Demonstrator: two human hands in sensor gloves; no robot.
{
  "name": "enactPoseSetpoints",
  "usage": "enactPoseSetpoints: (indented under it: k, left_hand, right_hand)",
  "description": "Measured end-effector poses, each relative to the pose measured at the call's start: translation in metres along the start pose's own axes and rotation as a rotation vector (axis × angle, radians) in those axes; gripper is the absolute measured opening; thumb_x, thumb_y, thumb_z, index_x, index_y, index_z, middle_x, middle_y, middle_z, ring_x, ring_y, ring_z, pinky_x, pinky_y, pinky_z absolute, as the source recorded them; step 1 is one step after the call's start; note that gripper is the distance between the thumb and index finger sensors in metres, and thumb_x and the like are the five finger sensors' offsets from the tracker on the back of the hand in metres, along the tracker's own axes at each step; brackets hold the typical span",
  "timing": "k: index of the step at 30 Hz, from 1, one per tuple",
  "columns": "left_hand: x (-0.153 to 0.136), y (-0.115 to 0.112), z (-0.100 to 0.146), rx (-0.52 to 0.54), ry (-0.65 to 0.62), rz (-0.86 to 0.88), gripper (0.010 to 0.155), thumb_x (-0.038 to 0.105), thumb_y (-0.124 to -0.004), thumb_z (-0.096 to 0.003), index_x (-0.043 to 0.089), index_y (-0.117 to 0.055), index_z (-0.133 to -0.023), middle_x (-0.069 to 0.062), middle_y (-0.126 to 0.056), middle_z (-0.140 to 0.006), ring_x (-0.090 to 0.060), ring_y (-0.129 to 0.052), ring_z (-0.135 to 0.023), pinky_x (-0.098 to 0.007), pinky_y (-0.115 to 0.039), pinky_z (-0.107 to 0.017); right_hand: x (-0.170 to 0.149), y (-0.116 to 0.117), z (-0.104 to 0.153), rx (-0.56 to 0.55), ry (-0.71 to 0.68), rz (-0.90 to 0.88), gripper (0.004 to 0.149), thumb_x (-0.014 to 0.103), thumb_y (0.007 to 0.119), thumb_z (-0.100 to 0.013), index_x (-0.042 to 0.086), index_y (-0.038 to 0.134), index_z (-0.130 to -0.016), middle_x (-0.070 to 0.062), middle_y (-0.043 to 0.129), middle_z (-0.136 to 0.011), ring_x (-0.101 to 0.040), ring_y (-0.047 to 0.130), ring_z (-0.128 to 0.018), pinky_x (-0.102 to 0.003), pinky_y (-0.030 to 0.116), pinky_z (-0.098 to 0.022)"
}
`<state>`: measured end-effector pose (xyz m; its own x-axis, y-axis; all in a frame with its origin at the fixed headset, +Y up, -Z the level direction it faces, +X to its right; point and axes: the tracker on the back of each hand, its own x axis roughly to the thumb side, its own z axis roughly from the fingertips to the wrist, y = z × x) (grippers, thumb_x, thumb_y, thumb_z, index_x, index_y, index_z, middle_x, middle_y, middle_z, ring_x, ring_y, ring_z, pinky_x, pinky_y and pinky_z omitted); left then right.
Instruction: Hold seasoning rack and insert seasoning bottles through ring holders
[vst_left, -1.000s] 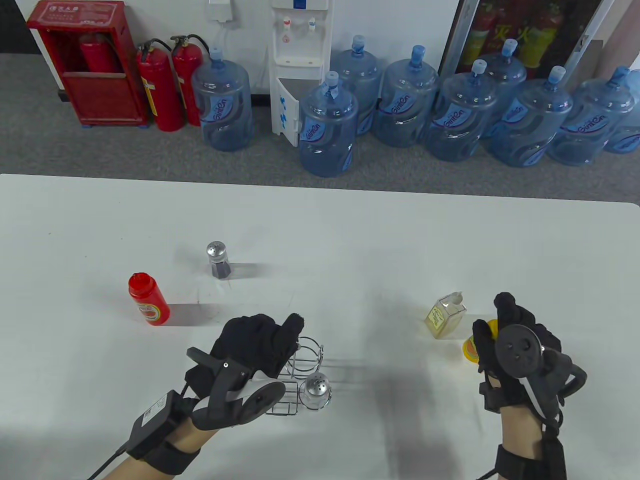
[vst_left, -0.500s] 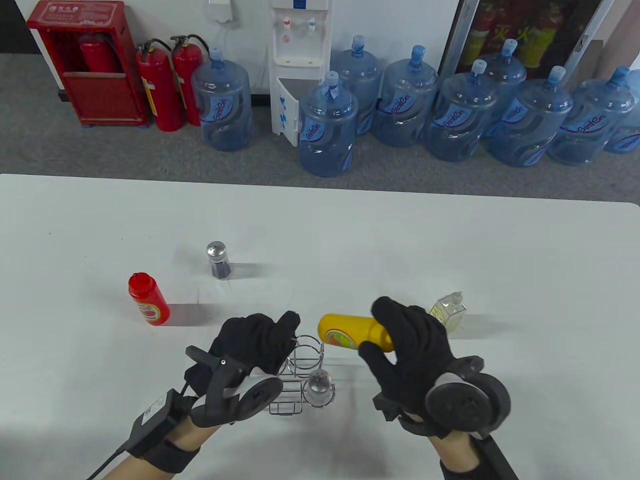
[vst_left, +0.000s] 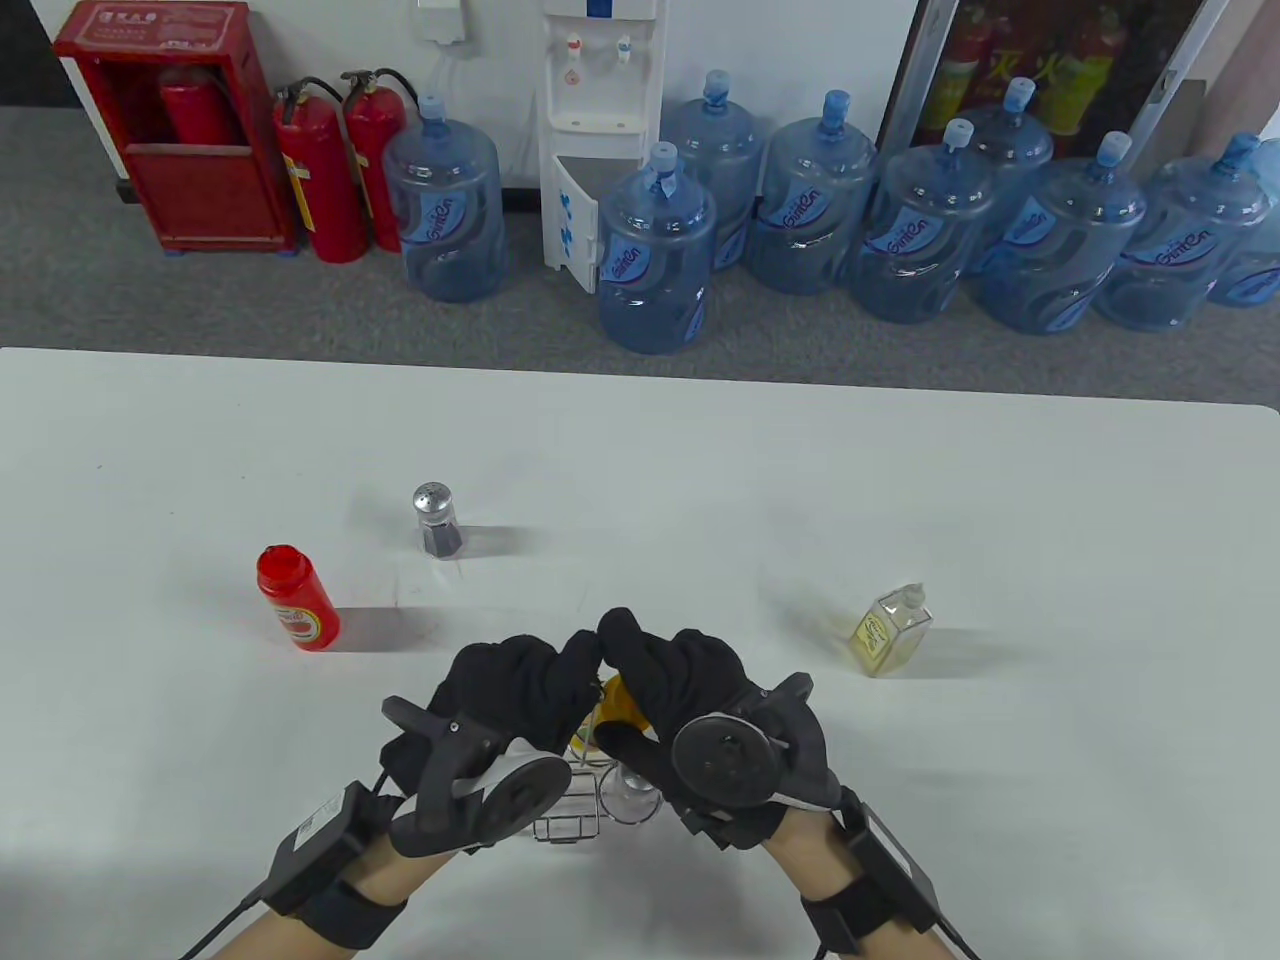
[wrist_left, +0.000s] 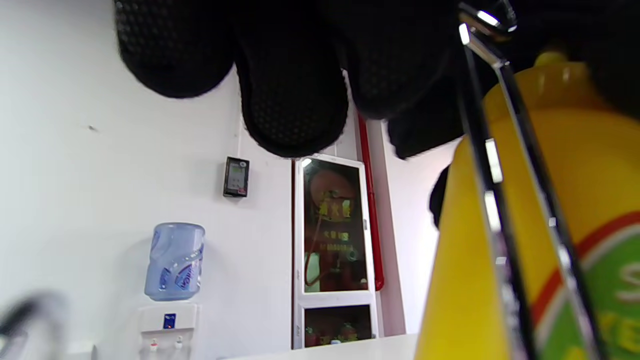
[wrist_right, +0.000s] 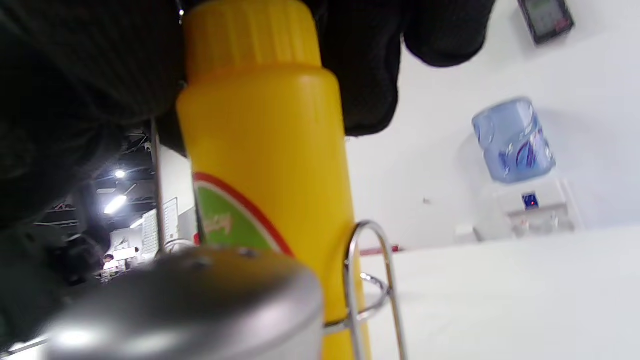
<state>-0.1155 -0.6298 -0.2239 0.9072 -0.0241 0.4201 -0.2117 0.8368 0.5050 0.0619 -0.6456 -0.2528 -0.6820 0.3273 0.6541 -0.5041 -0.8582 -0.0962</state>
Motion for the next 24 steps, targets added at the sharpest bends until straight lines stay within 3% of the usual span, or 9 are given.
enactPoseSetpoints:
  k: [4, 6, 8, 11, 14, 18, 21, 24]
  left_hand:
    - [0.003, -0.002, 0.001, -0.003, -0.014, -0.005, 0.042, 0.044, -0.065, -0.0451, 0.031, -0.069, -0.085, 0.023, -0.093, -0.045, -0.007, -0.103, -0.057, -0.04, -0.083, -0.046]
    - [0.003, 0.001, 0.001, 0.007, -0.018, 0.013, 0.042, 0.045, -0.066, -0.0452, 0.031, -0.069, -0.085, 0.023, -0.093, -0.045, -0.007, -0.103, -0.058, -0.04, -0.083, -0.046]
    - [0.005, 0.002, 0.001, 0.007, -0.019, 0.018, 0.042, 0.045, -0.066, -0.0452, 0.031, -0.069, -0.085, 0.022, -0.093, -0.045, -0.008, -0.103, -0.058, -0.041, -0.083, -0.046]
    - [0.007, 0.004, 0.001, 0.018, -0.023, 0.018, 0.042, 0.045, -0.066, -0.0452, 0.031, -0.069, -0.085, 0.023, -0.093, -0.045, -0.007, -0.103, -0.058, -0.041, -0.083, -0.046]
    - [0.006, 0.005, 0.002, 0.016, -0.019, 0.045, 0.042, 0.045, -0.066, -0.0451, 0.031, -0.069, -0.085, 0.023, -0.093, -0.044, -0.007, -0.103, -0.057, -0.04, -0.083, -0.046]
    - [0.006, 0.001, 0.002, -0.004, -0.015, 0.058, 0.042, 0.045, -0.067, -0.045, 0.031, -0.069, -0.085, 0.022, -0.093, -0.044, -0.007, -0.103, -0.057, -0.041, -0.083, -0.046]
    - [0.007, 0.0, 0.003, -0.002, -0.028, 0.05, 0.042, 0.045, -0.067, -0.0449, 0.032, -0.069, -0.085, 0.022, -0.093, -0.044, -0.008, -0.103, -0.057, -0.041, -0.083, -0.046]
    - [0.008, 0.0, 0.003, 0.0, -0.029, 0.036, 0.042, 0.044, -0.067, -0.0447, 0.032, -0.069, -0.085, 0.022, -0.094, -0.044, -0.008, -0.103, -0.058, -0.041, -0.083, -0.046]
  right_hand:
    - [-0.006, 0.002, 0.011, -0.032, 0.029, -0.061, 0.097, 0.05, 0.082, -0.038, 0.022, 0.02, -0.106, 0.0, 0.049, -0.109, -0.022, 0.083, -0.087, -0.052, 0.057, -0.073]
    - [-0.009, 0.0, 0.014, -0.099, 0.061, -0.077, 0.091, 0.049, 0.083, -0.037, 0.023, 0.029, -0.107, 0.001, 0.057, -0.106, -0.02, 0.086, -0.086, -0.05, 0.06, -0.073]
    - [-0.012, -0.001, 0.017, -0.098, 0.059, -0.128, 0.087, 0.048, 0.086, -0.037, 0.023, 0.038, -0.106, 0.002, 0.065, -0.101, -0.02, 0.086, -0.086, -0.05, 0.061, -0.072]
    - [-0.01, -0.001, 0.024, -0.219, 0.032, -0.158, 0.085, 0.047, 0.09, -0.034, 0.025, 0.049, -0.104, 0.003, 0.074, -0.098, -0.019, 0.092, -0.083, -0.047, 0.064, -0.073]
    - [-0.013, 0.001, 0.023, -0.162, 0.043, -0.243, 0.085, 0.048, 0.088, -0.034, 0.024, 0.046, -0.104, 0.002, 0.071, -0.1, -0.017, 0.09, -0.088, -0.045, 0.063, -0.075]
    - [-0.025, 0.012, 0.021, -0.029, 0.067, -0.443, 0.089, 0.041, 0.087, -0.038, 0.024, 0.033, -0.106, -0.001, 0.055, -0.107, -0.021, 0.075, -0.099, -0.047, 0.053, -0.079]
    - [-0.035, 0.015, 0.022, -0.085, 0.18, -0.388, 0.085, 0.048, 0.084, -0.037, 0.024, 0.04, -0.106, -0.001, 0.062, -0.104, -0.021, 0.082, -0.091, -0.05, 0.059, -0.074]
    - [-0.033, 0.011, 0.024, -0.103, 0.137, -0.369, 0.081, 0.048, 0.087, -0.036, 0.026, 0.05, -0.104, 0.001, 0.071, -0.098, -0.023, 0.091, -0.083, -0.05, 0.065, -0.07]
